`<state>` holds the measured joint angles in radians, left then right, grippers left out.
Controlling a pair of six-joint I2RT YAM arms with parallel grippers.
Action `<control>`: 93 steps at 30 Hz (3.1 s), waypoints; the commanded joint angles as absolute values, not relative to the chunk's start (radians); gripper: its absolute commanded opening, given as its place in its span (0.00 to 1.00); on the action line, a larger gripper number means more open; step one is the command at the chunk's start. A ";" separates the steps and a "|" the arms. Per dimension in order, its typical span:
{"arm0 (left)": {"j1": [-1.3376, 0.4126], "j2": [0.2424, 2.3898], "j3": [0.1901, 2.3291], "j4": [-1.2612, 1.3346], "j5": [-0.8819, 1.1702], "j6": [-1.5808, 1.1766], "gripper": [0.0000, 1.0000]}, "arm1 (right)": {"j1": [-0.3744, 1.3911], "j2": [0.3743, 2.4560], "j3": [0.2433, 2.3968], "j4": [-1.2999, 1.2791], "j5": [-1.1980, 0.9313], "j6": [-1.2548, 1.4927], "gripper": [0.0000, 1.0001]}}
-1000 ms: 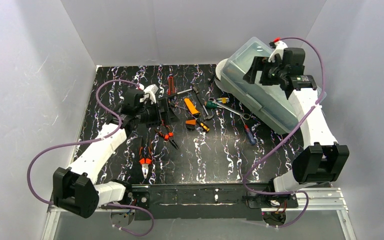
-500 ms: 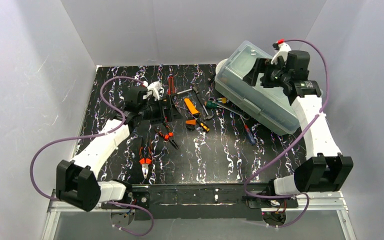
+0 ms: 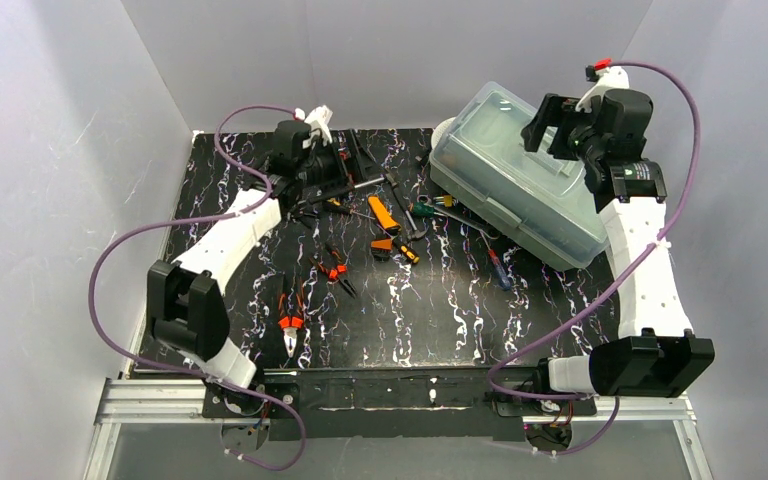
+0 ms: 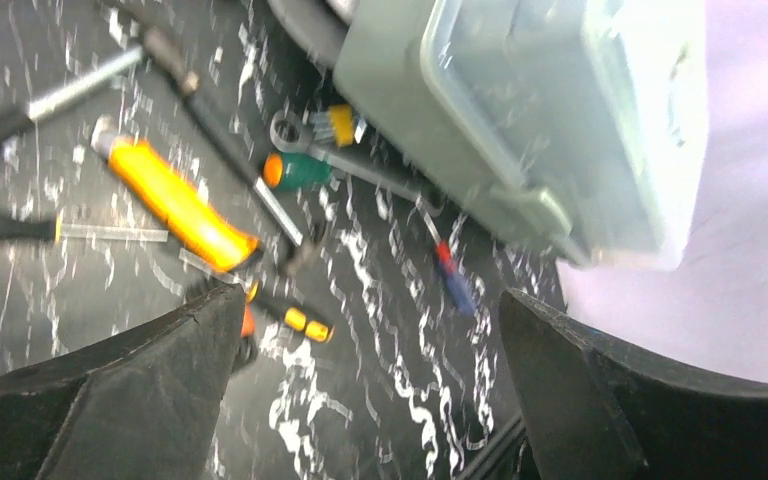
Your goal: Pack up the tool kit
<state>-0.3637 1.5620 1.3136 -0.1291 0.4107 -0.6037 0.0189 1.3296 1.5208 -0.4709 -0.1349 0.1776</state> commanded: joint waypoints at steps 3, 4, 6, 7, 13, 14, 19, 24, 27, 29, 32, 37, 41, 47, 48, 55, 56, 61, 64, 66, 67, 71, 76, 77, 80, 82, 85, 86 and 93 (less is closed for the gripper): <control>-0.364 1.716 1.482 0.080 0.456 -0.690 0.99 | -0.003 1.297 1.516 -0.455 0.092 0.219 0.90; -0.364 1.752 1.520 0.117 0.472 -0.718 0.99 | -0.018 1.283 1.489 -0.430 0.099 0.223 0.85; -0.365 1.838 1.572 0.208 0.507 -0.781 1.00 | -0.025 1.267 1.462 -0.403 0.106 0.232 0.63; -0.365 1.880 1.593 0.269 0.520 -0.816 1.00 | -0.028 1.269 1.463 -0.405 0.110 0.241 0.39; -0.382 2.219 1.894 0.583 0.570 -1.013 0.99 | -0.037 1.340 1.463 -0.415 -0.044 0.289 0.01; -0.404 2.271 1.969 0.578 0.591 -1.033 1.00 | -0.037 1.369 1.474 -0.434 -0.100 0.304 0.01; -0.505 2.308 1.889 0.661 0.666 -1.088 0.99 | -0.037 1.477 1.398 -0.483 -0.256 0.449 0.01; -0.575 2.215 1.685 0.755 0.669 -1.100 1.00 | -0.037 1.383 1.288 -0.470 -0.144 0.527 0.01; -0.611 2.177 1.604 0.760 0.672 -1.092 0.99 | -0.037 1.285 1.180 -0.400 -0.070 0.561 0.01; -0.624 2.152 1.548 0.792 0.669 -1.100 1.00 | -0.036 1.236 1.136 -0.387 -0.045 0.563 0.01; -0.636 2.127 1.494 0.821 0.676 -1.123 0.99 | -0.036 1.192 1.106 -0.405 -0.033 0.559 0.01; -0.664 2.064 1.382 0.866 0.691 -1.143 0.95 | -0.037 1.148 1.061 -0.421 -0.025 0.551 0.01; -0.682 1.977 1.286 0.849 0.690 -1.119 0.95 | -0.037 1.113 1.052 -0.444 0.020 0.553 0.01; -0.699 1.837 1.144 0.771 0.692 -1.024 0.96 | -0.037 1.054 1.078 -0.460 0.074 0.560 0.01; -0.701 1.826 1.132 0.766 0.703 -1.023 0.96 | -0.037 1.051 1.086 -0.467 0.072 0.559 0.01; -0.706 1.666 1.072 0.602 0.706 -0.913 0.97 | -0.036 1.045 1.136 -0.546 0.009 0.510 0.04; -0.705 1.632 1.076 0.527 0.686 -0.864 0.98 | -0.035 1.036 1.131 -0.564 -0.023 0.501 0.05; -0.689 1.485 1.138 0.066 0.485 -0.620 0.98 | -0.010 0.923 1.009 -0.607 -0.094 0.511 0.09; -0.664 1.423 1.145 -0.132 0.359 -0.547 0.98 | 0.068 0.861 0.920 -0.627 -0.121 0.531 0.56; -0.649 1.382 1.124 -0.178 0.306 -0.519 0.98 | 0.147 0.838 0.868 -0.639 -0.094 0.555 0.76; -0.641 1.362 1.108 -0.195 0.286 -0.510 0.98 | 0.196 0.835 0.845 -0.645 -0.059 0.571 0.78; -0.619 1.284 1.055 -0.244 0.233 -0.494 0.98 | 0.347 0.857 0.753 -0.625 0.146 0.743 0.78; -0.607 1.183 1.051 -0.337 0.170 -0.423 0.98 | 0.508 0.950 0.661 -0.512 0.338 1.055 0.77; -0.605 1.170 1.056 -0.361 0.154 -0.405 0.98 | 0.549 0.988 0.669 -0.503 0.386 1.089 0.77; -0.603 1.133 1.070 -0.425 0.081 -0.357 0.98 | 0.631 1.160 0.801 -0.628 0.544 1.209 0.79; -0.601 1.110 1.071 -0.459 0.049 -0.334 0.98 | 0.647 1.315 0.900 -0.719 0.597 1.259 0.80; -0.599 1.074 1.062 -0.497 0.029 -0.321 0.98 | 0.655 1.474 1.015 -0.807 0.613 1.334 0.80; -0.598 1.061 1.055 -0.505 0.025 -0.320 0.98 | 0.656 1.514 1.038 -0.818 0.618 1.350 0.80; -0.594 0.942 1.011 -0.569 -0.068 -0.270 0.98 | 0.664 1.624 1.055 -0.733 0.636 1.362 0.78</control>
<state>-0.6029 1.0168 1.0309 -0.4953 0.0231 -0.3275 0.6632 1.5890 1.0260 -0.7345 0.5678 1.3106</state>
